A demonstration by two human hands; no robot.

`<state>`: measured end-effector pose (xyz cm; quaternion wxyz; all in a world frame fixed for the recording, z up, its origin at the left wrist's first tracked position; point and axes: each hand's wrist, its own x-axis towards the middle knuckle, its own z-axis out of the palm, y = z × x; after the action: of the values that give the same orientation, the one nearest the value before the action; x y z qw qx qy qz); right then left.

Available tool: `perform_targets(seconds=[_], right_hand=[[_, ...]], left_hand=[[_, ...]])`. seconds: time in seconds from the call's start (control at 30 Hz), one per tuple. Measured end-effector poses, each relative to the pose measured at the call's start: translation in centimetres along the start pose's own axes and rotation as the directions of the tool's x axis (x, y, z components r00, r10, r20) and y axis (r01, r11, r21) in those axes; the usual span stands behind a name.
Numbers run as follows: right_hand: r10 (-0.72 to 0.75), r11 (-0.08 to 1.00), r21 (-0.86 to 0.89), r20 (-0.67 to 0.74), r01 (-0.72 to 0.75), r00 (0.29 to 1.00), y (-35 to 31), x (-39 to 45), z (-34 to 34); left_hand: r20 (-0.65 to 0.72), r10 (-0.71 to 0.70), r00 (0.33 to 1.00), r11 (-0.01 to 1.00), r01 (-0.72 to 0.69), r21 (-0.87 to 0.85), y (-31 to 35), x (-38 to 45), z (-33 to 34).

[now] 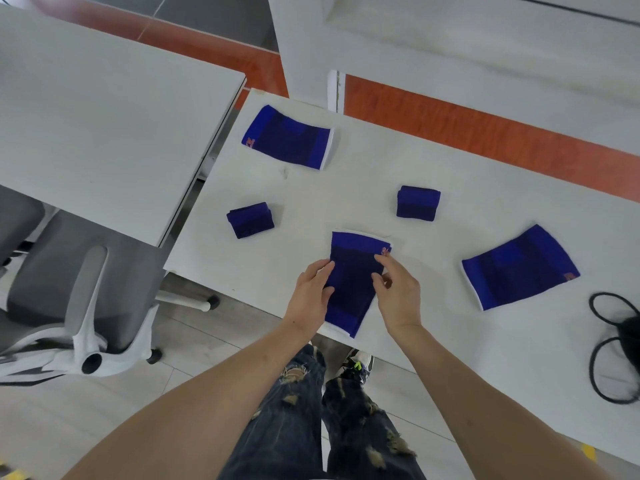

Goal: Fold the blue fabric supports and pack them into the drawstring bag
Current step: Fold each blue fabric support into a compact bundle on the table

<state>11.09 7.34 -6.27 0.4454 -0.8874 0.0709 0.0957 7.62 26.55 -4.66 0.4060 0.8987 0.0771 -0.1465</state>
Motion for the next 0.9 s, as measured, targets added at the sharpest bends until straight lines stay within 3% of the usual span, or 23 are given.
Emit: perform_targets(seconds=[0.23, 0.5, 0.67, 0.9], right_hand=[[-0.011, 0.997, -0.074, 0.031, 0.013, 0.999, 0.5, -0.1, -0.1], [-0.005, 0.97, -0.239, 0.121, 0.034, 0.993, 0.6, 0.1, -0.2], [0.074, 0.989, -0.13, 0.051, -0.067, 0.996, 0.4, 0.1, -0.9], [0.14, 0.989, -0.064, 0.054, -0.137, 0.989, 0.5, 0.0, -1.2]], left_hand=[[0.033, 0.005, 0.999, 0.999, -0.007, 0.044, -0.1, -0.2, 0.3], [0.159, -0.012, 0.987, 0.939, -0.043, 0.34, -0.6, -0.4, 1.1], [0.125, -0.088, 0.988, 0.956, 0.049, 0.29, 0.3, -0.9, 1.3], [0.141, -0.076, 0.987, 0.947, 0.027, 0.32, 0.4, -0.7, 1.2]])
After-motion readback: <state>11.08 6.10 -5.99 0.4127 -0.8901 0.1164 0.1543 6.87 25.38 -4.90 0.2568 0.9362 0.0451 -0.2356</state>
